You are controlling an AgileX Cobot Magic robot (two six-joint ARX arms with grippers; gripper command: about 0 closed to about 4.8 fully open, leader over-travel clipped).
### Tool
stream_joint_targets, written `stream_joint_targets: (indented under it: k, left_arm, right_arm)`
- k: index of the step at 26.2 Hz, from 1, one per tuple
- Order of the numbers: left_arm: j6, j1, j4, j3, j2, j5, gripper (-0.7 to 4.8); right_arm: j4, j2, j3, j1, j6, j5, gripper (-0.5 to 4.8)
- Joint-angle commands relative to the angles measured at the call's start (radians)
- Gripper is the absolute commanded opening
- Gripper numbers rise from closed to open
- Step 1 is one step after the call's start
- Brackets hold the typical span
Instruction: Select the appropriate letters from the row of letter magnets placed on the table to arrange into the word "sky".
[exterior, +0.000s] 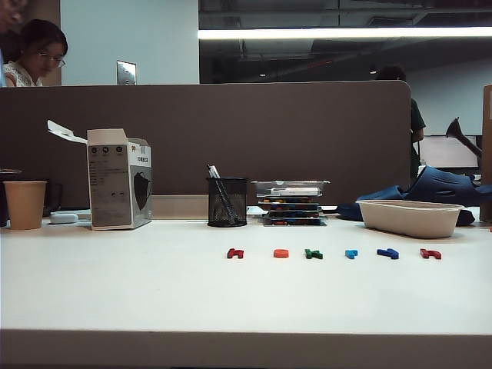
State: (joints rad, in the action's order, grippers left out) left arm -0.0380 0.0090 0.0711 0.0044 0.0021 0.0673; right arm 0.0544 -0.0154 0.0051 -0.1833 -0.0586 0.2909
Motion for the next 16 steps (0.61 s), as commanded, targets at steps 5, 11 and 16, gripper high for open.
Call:
stream_joint_targets:
  k: [5, 11, 16]
  left_arm:
    - [0.001, 0.000, 0.016, 0.003, 0.000, 0.003, -0.05]
    - [0.001, 0.000, 0.016, 0.003, 0.000, 0.004, -0.05]
    - [0.001, 0.000, 0.016, 0.003, 0.000, 0.004, -0.05]
  right_arm:
    - [0.018, 0.009, -0.005, 0.002, 0.003, 0.000, -0.01]
    - [0.029, 0.009, -0.005, 0.002, 0.003, 0.000, -0.01]
    - [0.031, 0.009, -0.005, 0.002, 0.003, 0.000, -0.01]
